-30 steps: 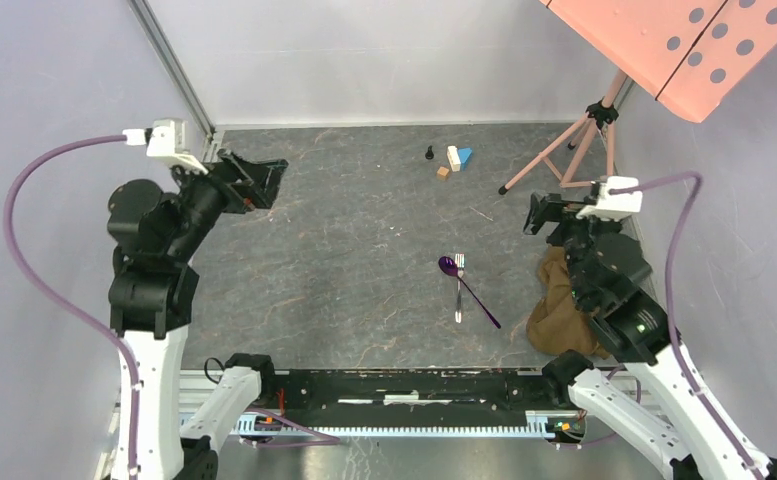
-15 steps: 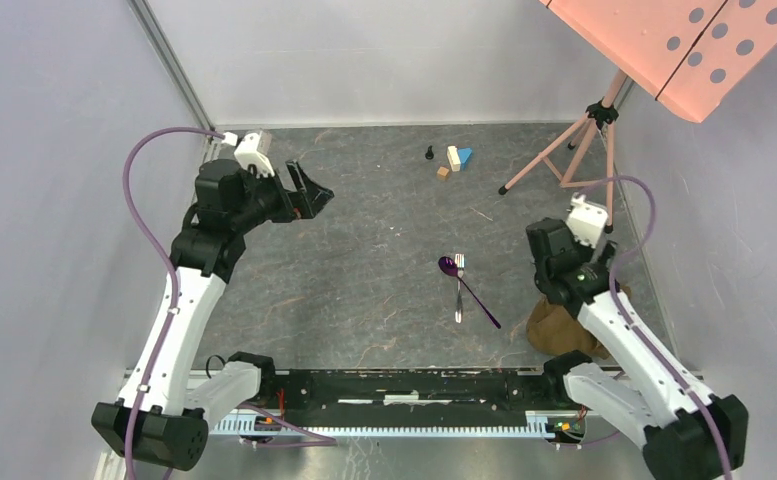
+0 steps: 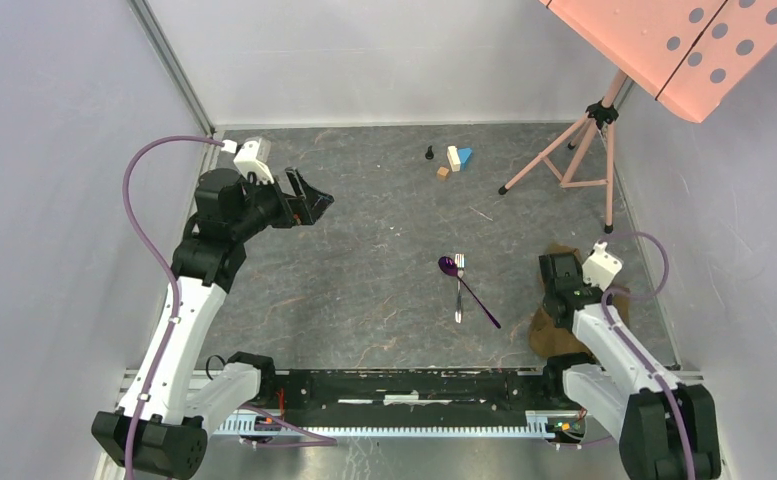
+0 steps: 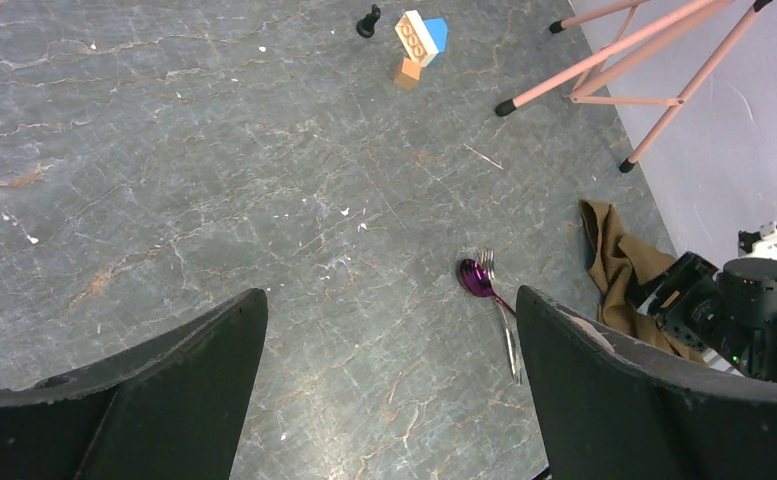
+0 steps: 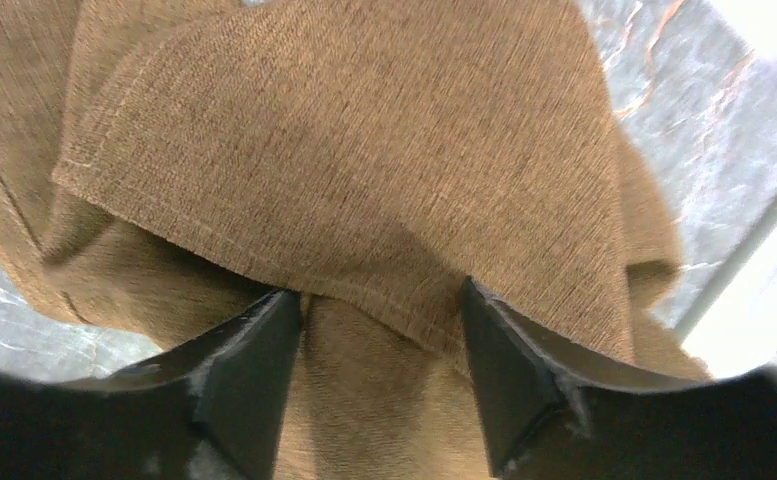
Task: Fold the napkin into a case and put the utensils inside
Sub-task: Pick up the crumpled napkin from the corner of the board, then place the crumpled napkin at the center of the board.
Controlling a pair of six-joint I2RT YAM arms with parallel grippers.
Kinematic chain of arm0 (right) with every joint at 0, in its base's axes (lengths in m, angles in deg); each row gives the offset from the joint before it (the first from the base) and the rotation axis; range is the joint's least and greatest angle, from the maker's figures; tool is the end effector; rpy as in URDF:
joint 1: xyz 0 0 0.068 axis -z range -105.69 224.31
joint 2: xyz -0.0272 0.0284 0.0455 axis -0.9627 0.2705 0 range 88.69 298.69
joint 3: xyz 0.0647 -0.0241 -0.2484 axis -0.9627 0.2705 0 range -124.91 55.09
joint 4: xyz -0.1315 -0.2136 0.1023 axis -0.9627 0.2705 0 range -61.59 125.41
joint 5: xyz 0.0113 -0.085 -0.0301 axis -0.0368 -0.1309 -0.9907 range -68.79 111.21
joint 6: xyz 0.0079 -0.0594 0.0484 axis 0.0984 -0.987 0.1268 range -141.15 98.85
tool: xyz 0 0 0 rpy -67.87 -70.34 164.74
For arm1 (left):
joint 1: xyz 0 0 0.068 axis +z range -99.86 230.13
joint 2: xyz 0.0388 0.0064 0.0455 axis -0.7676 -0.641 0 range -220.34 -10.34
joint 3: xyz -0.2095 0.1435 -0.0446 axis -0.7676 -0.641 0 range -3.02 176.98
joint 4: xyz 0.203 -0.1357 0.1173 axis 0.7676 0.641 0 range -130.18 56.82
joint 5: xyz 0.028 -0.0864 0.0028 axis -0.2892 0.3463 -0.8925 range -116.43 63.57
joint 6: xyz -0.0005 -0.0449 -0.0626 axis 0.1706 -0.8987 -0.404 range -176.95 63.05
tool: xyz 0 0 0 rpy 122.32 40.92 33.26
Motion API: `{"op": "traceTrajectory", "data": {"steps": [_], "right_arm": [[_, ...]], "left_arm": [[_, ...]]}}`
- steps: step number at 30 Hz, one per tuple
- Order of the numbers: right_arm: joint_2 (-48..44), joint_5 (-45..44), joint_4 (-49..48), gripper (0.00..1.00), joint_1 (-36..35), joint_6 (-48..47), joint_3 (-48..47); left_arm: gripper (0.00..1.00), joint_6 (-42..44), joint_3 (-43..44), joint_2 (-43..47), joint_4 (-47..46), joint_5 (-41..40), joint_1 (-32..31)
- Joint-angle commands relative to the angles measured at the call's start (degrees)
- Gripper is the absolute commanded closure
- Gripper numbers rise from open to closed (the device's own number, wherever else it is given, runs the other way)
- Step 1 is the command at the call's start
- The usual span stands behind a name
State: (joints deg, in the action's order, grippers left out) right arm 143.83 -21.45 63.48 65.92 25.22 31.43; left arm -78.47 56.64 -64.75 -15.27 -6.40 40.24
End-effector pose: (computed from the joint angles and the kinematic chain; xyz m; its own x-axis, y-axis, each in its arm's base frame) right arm 0.1801 -0.0183 0.1233 -0.5108 0.4628 -0.7245 0.7670 0.6259 -0.1409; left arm 0.2439 -0.0653 0.3531 -0.4841 -0.2654 -0.8338 0.3242 0.8307 -0.4526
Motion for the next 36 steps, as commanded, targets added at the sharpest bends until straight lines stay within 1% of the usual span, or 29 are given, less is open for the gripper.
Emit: {"op": "traceTrajectory", "data": {"steps": [1,2,3,4,7,9,10,11,12,13,15,17,19,21,22,24,26,27,28,30,33,34,36], "right_arm": [[-6.7,0.7,-9.5,0.57,1.8,0.2,5.6],[-8.7,0.4,-10.9,0.81,2.2,0.1,6.9],[-11.3,-0.1,-11.7,0.96,2.5,-0.2,7.7],[-13.1,-1.2,-12.0,1.0,2.6,-0.4,8.1],[-18.5,-4.2,-12.2,1.0,2.6,-4.0,6.1],[-21.7,-3.9,-15.0,1.0,2.6,-10.6,4.1],[-23.3,-1.0,-17.7,1.0,2.6,-16.1,3.0],[-24.8,4.5,-20.4,1.0,2.6,-22.1,1.6],[-26.4,11.9,-23.0,1.0,2.5,-28.1,0.1],[-27.5,19.3,-24.3,1.0,2.5,-31.5,-1.6],[-28.0,31.8,-27.3,1.0,2.3,-34.4,-4.3],[-26.5,41.4,-30.4,1.0,1.9,-35.2,-7.1],[-23.5,49.3,-32.5,1.0,1.4,-35.0,-11.0],[-19.9,56.4,-34.7,1.0,0.2,-34.4,-15.3],[-17.8,57.8,-37.0,1.0,-1.1,-33.4,-17.0],[-13.2,57.3,-38.5,1.0,-5.3,-32.4,-21.8],[-7.6,54.1,-37.7,1.0,-12.9,-34.2,-29.9],[-4.8,51.6,-36.9,1.0,-17.5,-35.8,-33.4],[-2.4,48.9,-36.4,1.0,-21.3,-37.0,-37.7],[3.7,49.0,-36.0,1.0,-26.1,-37.9,-45.9],[12.0,52.8,-35.2,1.0,-30.5,-37.6,-58.4],[14.9,54.5,-33.6,1.0,-31.4,-36.9,-61.5],[19.2,60.0,-34.6,1.0,-32.5,-33.1,-64.4]], "left_arm": [[0.0,1.8,-0.3,0.9,-2.9,1.1,-0.1],[0.0,1.8,-0.3,0.8,-2.9,1.1,0.0],[0.0,1.8,-0.5,1.0,-2.9,1.0,-0.1],[0.0,1.7,-0.6,1.0,-3.0,0.8,0.0],[0.0,1.7,-0.7,1.2,-3.2,0.3,0.0],[0.0,1.6,-0.8,1.2,-3.2,0.2,-0.1],[0.0,1.5,-0.9,1.2,-3.2,0.2,-0.1],[0.0,1.4,-0.9,1.2,-3.2,0.2,0.0],[0.0,1.4,-0.9,1.2,-3.2,0.0,0.0],[0.0,1.3,-0.9,1.3,-3.3,-0.3,-0.1],[0.0,1.2,-1.1,1.5,-3.3,-1.3,-0.1],[0.0,1.3,-1.3,1.7,-3.2,-2.3,0.0],[0.0,1.2,-1.5,2.1,-3.3,-3.7,-0.1],[0.0,0.7,-1.7,2.8,-3.0,-7.2,0.0],[0.0,0.2,-1.9,3.5,-2.7,-9.7,0.0],[0.0,-1.2,-2.2,5.2,-1.6,-17.4,0.0],[0.0,-2.8,-2.0,6.6,0.2,-25.2,0.0],[0.0,-3.5,-1.6,7.2,1.3,-27.4,-0.1],[0.0,-3.9,-0.9,7.3,2.3,-28.6,0.0],[0.0,-4.5,0.4,7.4,4.7,-29.0,0.0],[0.0,-5.7,1.9,7.9,7.5,-28.5,0.0],[0.0,-6.4,2.4,8.4,8.7,-28.7,0.0],[0.0,-8.2,3.7,9.8,11.7,-30.8,-0.1]]}}
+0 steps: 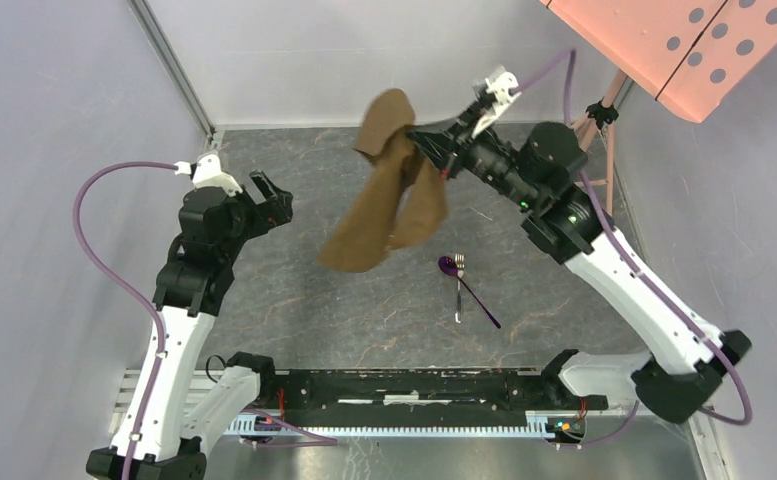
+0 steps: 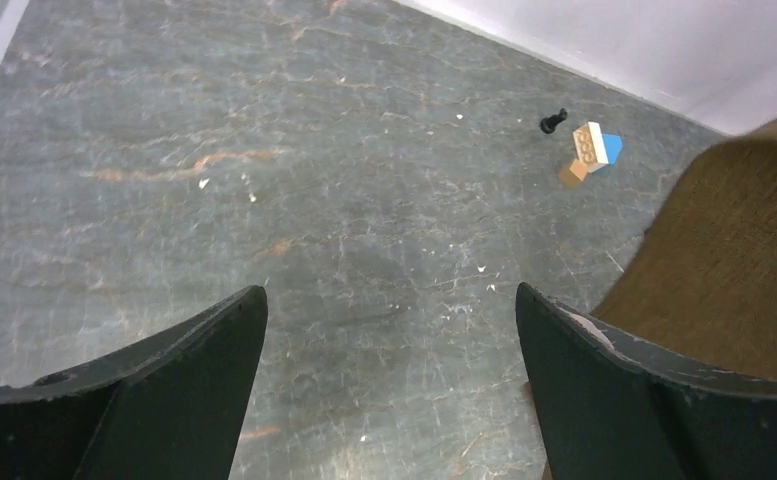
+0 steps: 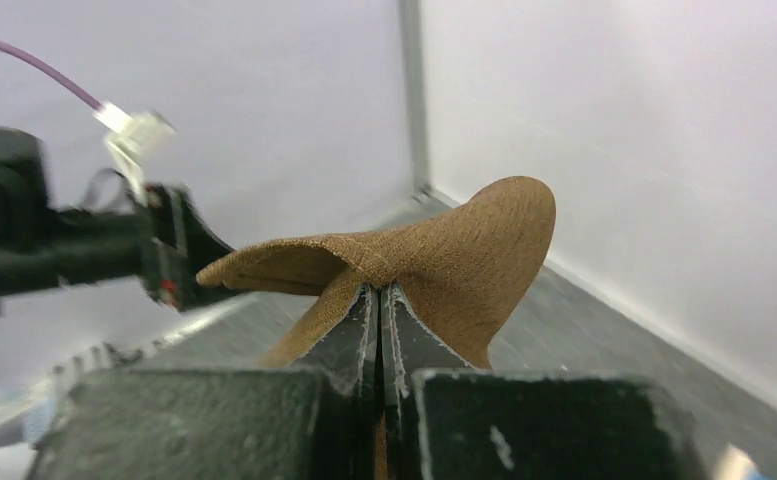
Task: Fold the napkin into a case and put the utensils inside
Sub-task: Place the crumpled napkin at the center of the board.
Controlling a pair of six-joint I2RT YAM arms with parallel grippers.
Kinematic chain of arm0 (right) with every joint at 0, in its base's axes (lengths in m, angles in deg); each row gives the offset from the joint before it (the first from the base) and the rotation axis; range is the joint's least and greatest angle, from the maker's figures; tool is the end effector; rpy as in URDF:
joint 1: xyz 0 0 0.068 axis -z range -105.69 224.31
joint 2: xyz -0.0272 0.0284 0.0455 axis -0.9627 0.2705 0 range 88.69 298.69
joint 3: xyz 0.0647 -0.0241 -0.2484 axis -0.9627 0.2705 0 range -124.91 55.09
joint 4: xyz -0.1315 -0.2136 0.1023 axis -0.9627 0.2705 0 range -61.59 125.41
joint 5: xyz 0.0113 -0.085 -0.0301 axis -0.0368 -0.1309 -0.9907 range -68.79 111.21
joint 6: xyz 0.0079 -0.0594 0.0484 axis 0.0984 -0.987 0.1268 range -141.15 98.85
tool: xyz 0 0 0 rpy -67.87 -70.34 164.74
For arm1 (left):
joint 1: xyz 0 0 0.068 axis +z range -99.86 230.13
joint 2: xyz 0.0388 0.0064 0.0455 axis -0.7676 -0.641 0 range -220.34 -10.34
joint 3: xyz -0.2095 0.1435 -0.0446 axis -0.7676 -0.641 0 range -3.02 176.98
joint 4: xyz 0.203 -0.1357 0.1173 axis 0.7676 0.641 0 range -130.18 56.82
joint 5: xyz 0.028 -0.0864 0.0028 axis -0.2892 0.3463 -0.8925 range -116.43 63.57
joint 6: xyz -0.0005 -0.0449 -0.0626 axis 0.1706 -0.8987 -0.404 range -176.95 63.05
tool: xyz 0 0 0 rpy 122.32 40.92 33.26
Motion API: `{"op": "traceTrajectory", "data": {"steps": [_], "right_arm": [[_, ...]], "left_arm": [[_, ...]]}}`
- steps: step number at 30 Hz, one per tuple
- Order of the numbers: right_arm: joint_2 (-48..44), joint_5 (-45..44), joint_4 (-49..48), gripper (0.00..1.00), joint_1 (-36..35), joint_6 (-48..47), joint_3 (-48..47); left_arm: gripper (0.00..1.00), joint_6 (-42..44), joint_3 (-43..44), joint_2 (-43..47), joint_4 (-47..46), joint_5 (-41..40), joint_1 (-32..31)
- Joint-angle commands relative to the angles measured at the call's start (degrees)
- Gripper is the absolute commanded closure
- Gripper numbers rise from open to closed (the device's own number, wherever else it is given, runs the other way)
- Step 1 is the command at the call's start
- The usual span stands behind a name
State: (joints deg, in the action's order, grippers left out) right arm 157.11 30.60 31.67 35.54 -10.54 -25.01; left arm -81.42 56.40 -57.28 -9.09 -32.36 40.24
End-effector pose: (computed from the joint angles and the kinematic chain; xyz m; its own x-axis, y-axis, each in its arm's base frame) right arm 0.2298 0.1983 0.4753 -0.0248 0.2132 -0.9767 -0.7519 0.6399 0.1587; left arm 0.2162 -0.0308 0.3644 -0.3170 -0.3629 -0.8763 -0.0625 0.9299 -0.3625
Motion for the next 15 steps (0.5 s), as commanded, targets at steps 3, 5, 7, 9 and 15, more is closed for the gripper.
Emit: {"op": "traceTrajectory", "data": {"steps": [3,5,7,9,15], "right_arm": [[9.6,16.4,-12.2,0.97,-4.0,11.3,-2.1],[9.9,16.6,-15.6,0.85,-4.7,13.9,5.3],[10.0,12.5,-13.0,0.65,-4.6,12.8,13.3],[10.7,5.7,-6.0,0.45,-4.3,8.2,17.8],[10.8,0.8,2.0,0.25,-4.5,-5.2,26.0]], "left_arm": [[0.0,-8.7,3.5,7.1,9.1,-10.2,0.0],[0.0,-8.8,2.6,10.3,10.3,-11.0,-0.1],[0.0,-8.9,2.1,12.6,11.8,-11.0,0.0],[0.0,-9.0,1.9,12.4,13.5,-8.8,-0.1],[0.0,-10.1,-0.9,4.0,14.7,8.2,0.0]]}}
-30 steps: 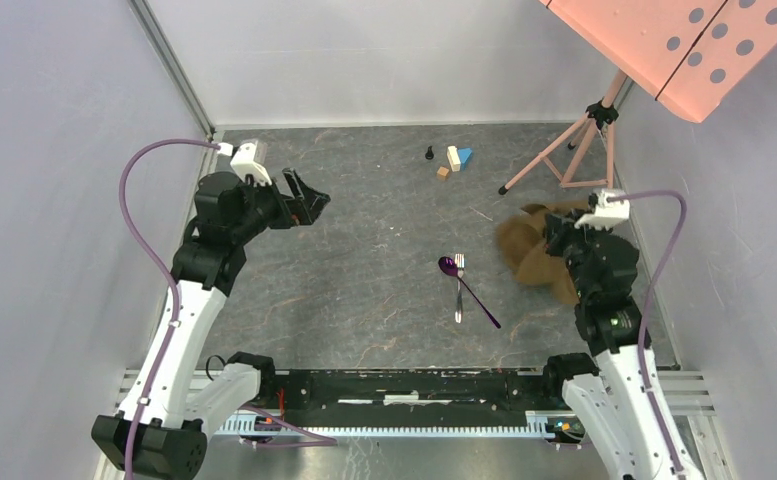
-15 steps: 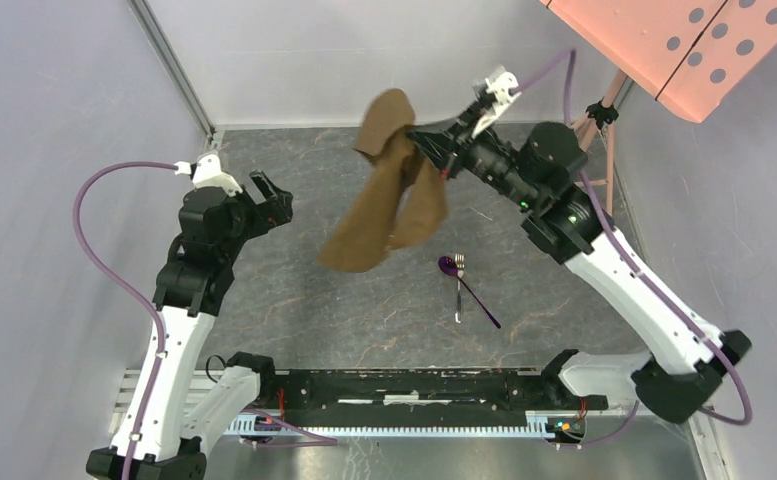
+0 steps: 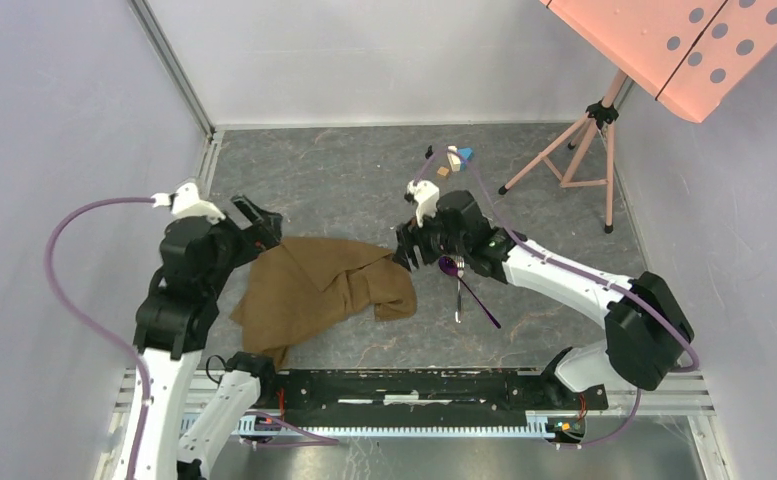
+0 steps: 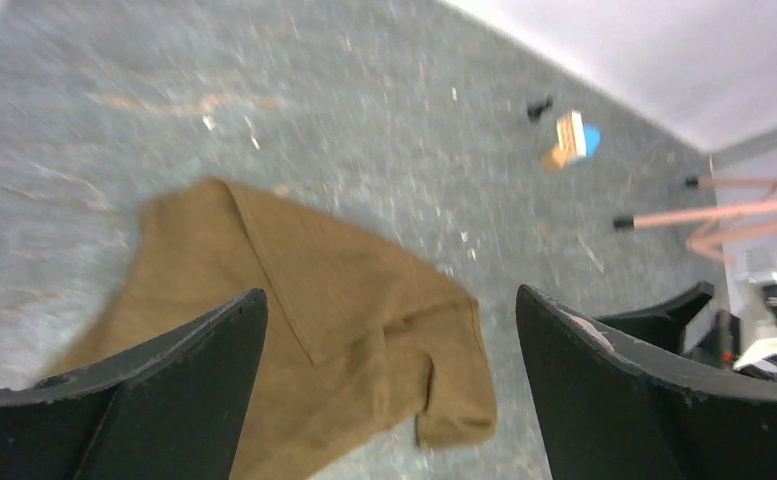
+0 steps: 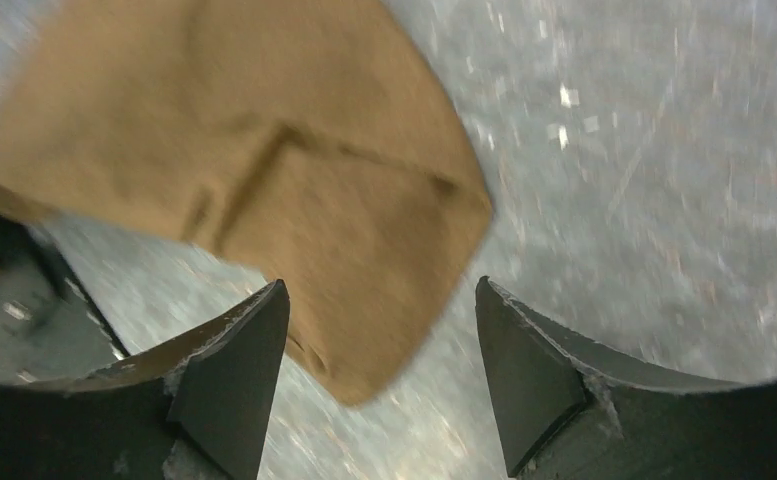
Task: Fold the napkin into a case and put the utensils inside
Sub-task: Place the crumpled napkin at the center of the board, then pick up the crumpled napkin from the center of the board.
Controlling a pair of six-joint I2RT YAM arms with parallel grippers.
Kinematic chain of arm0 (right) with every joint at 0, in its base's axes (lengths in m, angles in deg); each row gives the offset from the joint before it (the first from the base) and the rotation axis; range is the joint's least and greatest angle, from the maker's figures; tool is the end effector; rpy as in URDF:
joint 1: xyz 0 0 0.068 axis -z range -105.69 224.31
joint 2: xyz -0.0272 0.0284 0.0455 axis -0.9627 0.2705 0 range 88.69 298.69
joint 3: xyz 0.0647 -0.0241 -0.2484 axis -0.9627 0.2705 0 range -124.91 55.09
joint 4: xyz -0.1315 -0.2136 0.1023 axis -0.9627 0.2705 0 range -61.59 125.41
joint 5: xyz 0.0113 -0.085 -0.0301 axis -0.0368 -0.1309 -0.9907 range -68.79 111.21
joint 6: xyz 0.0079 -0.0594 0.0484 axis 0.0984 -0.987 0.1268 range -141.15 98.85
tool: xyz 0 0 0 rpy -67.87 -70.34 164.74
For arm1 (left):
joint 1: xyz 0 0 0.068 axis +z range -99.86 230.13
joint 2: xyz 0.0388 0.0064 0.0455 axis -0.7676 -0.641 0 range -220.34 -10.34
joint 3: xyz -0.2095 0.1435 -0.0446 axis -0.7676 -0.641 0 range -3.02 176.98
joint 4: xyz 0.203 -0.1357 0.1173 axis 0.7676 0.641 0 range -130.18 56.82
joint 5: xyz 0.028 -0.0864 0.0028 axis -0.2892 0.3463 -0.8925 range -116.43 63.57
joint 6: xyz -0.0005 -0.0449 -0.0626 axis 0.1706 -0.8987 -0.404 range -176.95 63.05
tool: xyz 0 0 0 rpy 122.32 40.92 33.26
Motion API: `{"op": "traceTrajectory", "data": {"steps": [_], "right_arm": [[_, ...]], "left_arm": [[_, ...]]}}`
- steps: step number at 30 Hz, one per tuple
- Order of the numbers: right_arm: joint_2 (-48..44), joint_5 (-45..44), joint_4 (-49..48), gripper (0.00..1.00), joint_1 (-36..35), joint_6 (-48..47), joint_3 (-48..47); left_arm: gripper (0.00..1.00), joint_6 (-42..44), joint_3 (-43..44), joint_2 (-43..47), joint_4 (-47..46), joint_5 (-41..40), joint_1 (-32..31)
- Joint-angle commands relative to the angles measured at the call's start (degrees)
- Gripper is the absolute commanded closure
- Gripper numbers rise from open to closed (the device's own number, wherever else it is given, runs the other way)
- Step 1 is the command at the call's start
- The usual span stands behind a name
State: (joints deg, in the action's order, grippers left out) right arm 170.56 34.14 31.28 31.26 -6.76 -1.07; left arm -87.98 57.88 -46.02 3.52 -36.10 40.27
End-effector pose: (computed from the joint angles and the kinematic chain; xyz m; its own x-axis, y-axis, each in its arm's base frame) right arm 0.2543 0.2577 0.2370 -0.5398 -0.1726 -0.8239 -0.6966 0.6412 0.3220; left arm 0.1543 -0.0156 0.3775 -0.2738 -0.4682 -0.8402 -0.1508 0.8836 -0.4433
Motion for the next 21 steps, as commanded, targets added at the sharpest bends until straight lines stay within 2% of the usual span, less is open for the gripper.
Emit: {"op": "traceTrajectory", "data": {"steps": [1,4,6,7,9,10,11,13,18,21], "right_arm": [[-2.9,-1.4,1.2,0.25,-0.2,-9.8,3.3],[-2.1,2.2,-6.6,0.24,-2.1,-9.9,6.5],[0.5,1.1,-9.6,0.24,-3.8,-6.7,6.7],[1.8,-2.1,-9.0,0.25,-4.4,-4.4,6.0],[4.5,-8.7,-5.9,0.25,-4.6,1.4,3.8],[5.8,-10.6,-4.2,0.27,-4.6,3.3,3.1],[6.4,-11.5,-3.1,0.29,-4.6,5.3,2.7],[6.3,-12.6,-0.4,0.32,-4.9,8.7,3.5],[2.4,-25.1,5.8,0.32,-10.7,16.8,6.1],[1.3,-28.5,11.7,0.32,-12.5,24.5,7.2]], "left_arm": [[0.0,-3.7,-3.2,-9.6,2.0,14.0,-0.1],[0.0,-4.9,-5.9,-15.3,1.9,14.8,0.0],[0.0,-7.0,-8.4,-18.3,-0.9,17.5,0.0],[0.0,-8.1,-10.2,-19.8,-3.1,19.9,0.0],[0.07,-11.6,-13.0,-25.0,-7.5,25.3,-0.1],[0.15,-13.2,-13.6,-27.7,-8.3,26.9,-0.2],[0.2,-14.0,-13.6,-30.9,-7.9,26.9,-0.3],[0.21,-15.3,-12.5,-35.5,-5.6,23.1,-0.7],[0.17,-23.7,-12.0,-40.8,-5.1,17.6,-3.7],[0.14,-28.2,-13.0,-42.2,-7.4,15.4,-4.8]]}}
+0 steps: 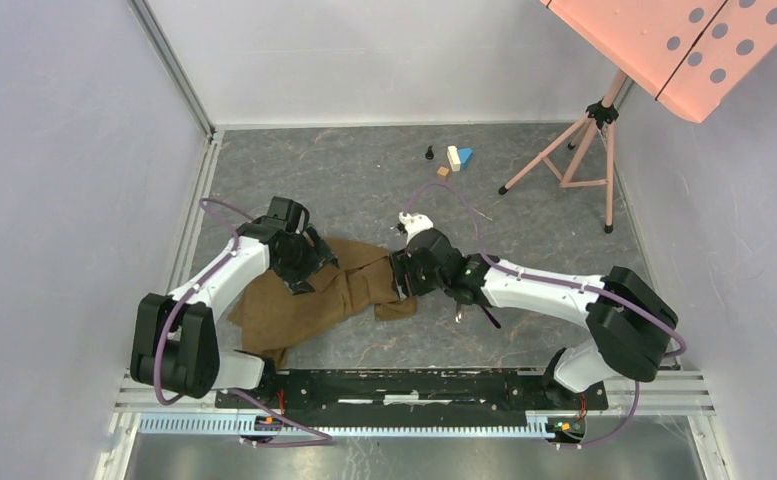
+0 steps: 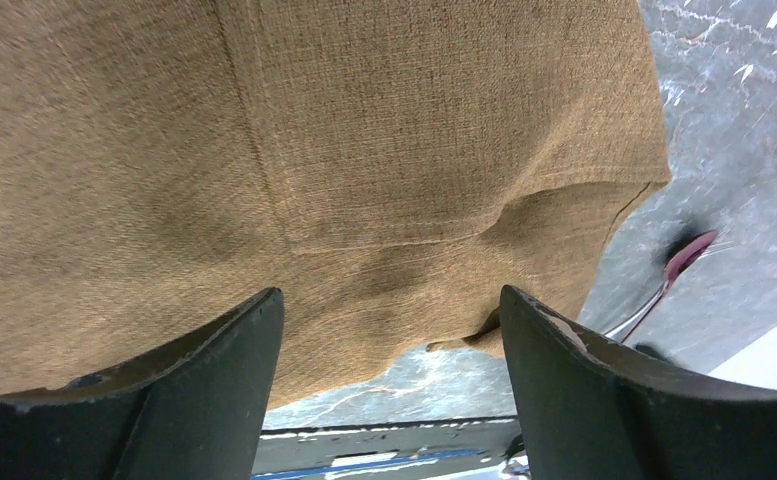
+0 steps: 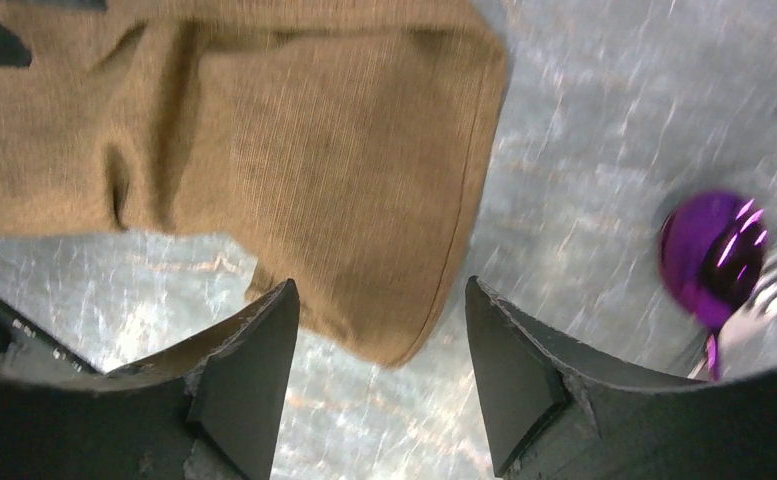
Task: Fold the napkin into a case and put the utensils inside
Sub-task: Pick up the crumpled napkin from the center of the board.
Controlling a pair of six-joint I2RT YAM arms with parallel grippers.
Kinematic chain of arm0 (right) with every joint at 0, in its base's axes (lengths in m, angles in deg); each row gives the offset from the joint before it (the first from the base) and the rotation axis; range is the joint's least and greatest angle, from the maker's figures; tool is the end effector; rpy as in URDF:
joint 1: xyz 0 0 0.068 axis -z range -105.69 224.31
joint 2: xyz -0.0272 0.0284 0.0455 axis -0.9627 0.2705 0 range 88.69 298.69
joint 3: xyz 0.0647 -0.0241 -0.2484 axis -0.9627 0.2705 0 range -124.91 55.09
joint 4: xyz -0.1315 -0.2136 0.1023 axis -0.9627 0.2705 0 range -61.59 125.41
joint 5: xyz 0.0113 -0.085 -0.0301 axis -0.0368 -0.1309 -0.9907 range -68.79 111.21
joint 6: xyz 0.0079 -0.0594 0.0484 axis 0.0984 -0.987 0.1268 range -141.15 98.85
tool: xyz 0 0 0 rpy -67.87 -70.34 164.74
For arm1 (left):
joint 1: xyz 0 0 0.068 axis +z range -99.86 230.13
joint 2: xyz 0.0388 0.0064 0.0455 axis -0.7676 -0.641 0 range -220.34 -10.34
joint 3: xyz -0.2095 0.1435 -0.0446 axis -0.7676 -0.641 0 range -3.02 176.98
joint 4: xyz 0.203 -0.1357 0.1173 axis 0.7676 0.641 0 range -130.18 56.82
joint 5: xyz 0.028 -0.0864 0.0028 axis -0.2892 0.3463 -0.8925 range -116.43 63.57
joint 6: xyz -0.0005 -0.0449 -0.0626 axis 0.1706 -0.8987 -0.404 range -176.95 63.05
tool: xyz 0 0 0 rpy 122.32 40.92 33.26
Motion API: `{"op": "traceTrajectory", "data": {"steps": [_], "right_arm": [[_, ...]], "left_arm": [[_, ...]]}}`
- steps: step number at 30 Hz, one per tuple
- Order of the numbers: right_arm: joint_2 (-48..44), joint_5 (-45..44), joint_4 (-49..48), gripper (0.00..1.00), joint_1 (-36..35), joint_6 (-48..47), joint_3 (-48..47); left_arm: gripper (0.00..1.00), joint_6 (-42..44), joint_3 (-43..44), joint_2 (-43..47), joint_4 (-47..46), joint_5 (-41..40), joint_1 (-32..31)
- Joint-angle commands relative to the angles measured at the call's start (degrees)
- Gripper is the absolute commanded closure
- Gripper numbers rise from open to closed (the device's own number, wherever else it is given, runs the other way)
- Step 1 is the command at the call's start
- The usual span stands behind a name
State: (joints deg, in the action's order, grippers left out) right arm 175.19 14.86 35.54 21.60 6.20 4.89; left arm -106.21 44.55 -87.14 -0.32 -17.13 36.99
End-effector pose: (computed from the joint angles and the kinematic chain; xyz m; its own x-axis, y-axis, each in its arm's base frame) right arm 0.2159 0.2716 0.1633 -0.7109 -0.1797 -0.6799 -0.4676 0.8429 0.2661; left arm 0.2553 -0.0705 0.1537 -0.8063 -0.5795 -0.1186 -0.5061 0.7796 -0.3689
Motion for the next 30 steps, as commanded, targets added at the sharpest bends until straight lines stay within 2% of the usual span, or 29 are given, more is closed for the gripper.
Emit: {"op": "traceTrajectory", "data": {"steps": [1,5,9,14,18,20,22,25,26,28,29,30], "right_arm": [[-3.6,-9.7,7.8,0.33,-3.8,12.2,1.8],[-4.0,-11.9,5.8,0.33,-7.6,13.3,5.6],[-2.8,-13.5,2.3,0.32,-9.4,11.2,7.9],[0.9,-12.5,-5.9,0.33,-9.5,7.1,9.5],[3.1,-16.4,-11.2,0.36,-9.5,4.3,10.2],[4.6,-19.2,-13.7,0.38,-9.4,2.1,10.0],[6.1,-22.5,-14.7,0.46,-9.4,-0.6,8.7],[7.5,-24.6,-14.4,0.51,-8.9,-3.1,6.0],[7.6,-24.5,-14.8,0.61,-8.7,-3.8,5.8],[7.7,-24.9,-14.8,0.93,-8.6,-4.6,5.5],[7.4,-26.2,-13.7,1.0,-8.6,-4.6,5.1],[7.0,-27.0,-12.6,1.0,-8.5,-5.0,4.8]], "left_arm": [[0.13,-11.2,-0.1,-1.7,-5.0,-3.6,-1.6],[0.12,-11.8,0.3,-7.2,-8.8,-2.6,-1.7],[0.17,-11.5,0.5,-12.2,-13.6,-2.5,-1.7],[0.33,-11.0,-0.6,-14.7,-19.2,-3.5,-1.7],[0.51,-10.2,-1.0,-15.3,-21.5,-3.4,-1.6],[0.55,-9.3,-0.3,-15.2,-21.1,-3.4,-1.6],[0.57,-8.5,0.5,-14.8,-20.3,-3.5,-1.6],[0.56,-7.7,1.5,-13.9,-18.8,-3.7,-1.4],[0.54,-7.6,1.7,-13.9,-18.7,-3.3,-1.4],[0.54,-7.0,2.3,-14.2,-18.3,-2.1,-0.9],[0.55,-6.6,2.6,-14.3,-17.6,-1.9,-0.7],[0.56,-6.3,2.9,-14.2,-17.4,-1.5,-0.2]]}}
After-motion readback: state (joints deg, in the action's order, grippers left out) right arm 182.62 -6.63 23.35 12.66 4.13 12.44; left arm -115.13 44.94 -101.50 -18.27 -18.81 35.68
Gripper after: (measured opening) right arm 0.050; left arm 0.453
